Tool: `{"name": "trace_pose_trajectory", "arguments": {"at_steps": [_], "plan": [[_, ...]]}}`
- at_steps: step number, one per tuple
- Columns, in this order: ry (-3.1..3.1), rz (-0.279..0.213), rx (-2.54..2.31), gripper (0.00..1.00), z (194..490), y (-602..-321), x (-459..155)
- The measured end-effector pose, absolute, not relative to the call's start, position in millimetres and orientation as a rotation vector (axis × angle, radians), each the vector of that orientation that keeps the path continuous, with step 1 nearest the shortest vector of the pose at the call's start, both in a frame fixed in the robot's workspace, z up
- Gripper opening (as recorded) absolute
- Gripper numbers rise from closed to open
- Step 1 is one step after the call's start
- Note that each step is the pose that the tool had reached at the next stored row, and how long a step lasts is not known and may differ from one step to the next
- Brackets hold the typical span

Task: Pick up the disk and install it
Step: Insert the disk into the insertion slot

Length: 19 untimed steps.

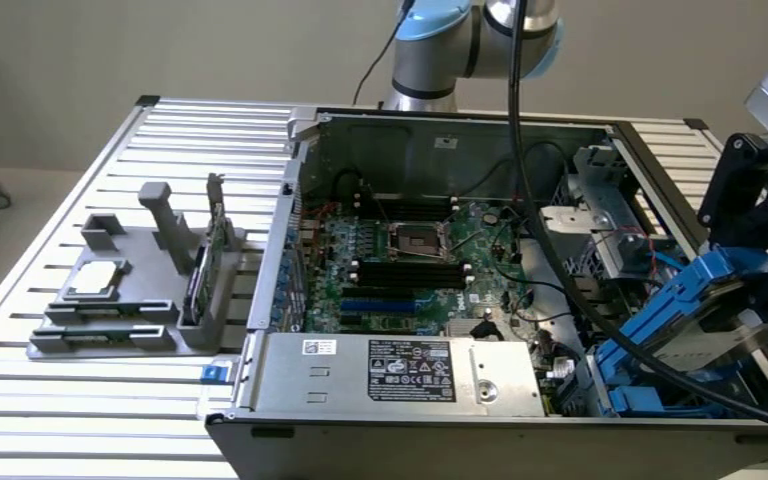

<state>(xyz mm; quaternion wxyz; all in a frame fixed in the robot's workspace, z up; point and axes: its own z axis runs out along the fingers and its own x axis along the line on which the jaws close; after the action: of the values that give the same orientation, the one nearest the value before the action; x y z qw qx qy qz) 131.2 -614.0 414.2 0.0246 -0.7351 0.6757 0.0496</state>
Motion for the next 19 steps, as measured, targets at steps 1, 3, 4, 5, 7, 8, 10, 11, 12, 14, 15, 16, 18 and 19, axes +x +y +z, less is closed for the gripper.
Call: {"name": "trace_pose_trajectory", "arguments": {"at_steps": [1, 3, 4, 5, 7, 8, 10, 11, 12, 14, 15, 16, 18, 19], "plan": [[2.089, 0.155, -2.273, 0.33, 414.2, -614.0, 131.3], [2.087, 0.158, -2.271, 0.33, 414.2, -614.0, 131.4], [2.086, 0.16, -2.27, 0.33, 414.3, -614.0, 131.4], [2.085, 0.162, -2.27, 0.33, 414.4, -614.0, 131.4], [2.084, 0.164, -2.268, 0.33, 415.5, -614.0, 131.5], [2.083, 0.166, -2.268, 0.33, 416.5, -614.0, 131.6], [2.083, 0.166, -2.269, 0.33, 420.6, -613.9, 131.6], [2.083, 0.166, -2.269, 0.33, 422.7, -614.0, 131.5], [2.083, 0.166, -2.269, 0.33, 423.9, -614.0, 131.4], [2.082, 0.166, -2.269, 0.33, 424.1, -614.0, 131.4], [2.082, 0.166, -2.269, 0.33, 424.2, -614.0, 131.4], [2.082, 0.166, -2.27, 0.33, 424.2, -614.0, 131.4], [2.082, 0.166, -2.27, 0.33, 424.0, -614.0, 131.4], [2.082, 0.166, -2.27, 0.33, 423.9, -614.0, 131.2]]}}
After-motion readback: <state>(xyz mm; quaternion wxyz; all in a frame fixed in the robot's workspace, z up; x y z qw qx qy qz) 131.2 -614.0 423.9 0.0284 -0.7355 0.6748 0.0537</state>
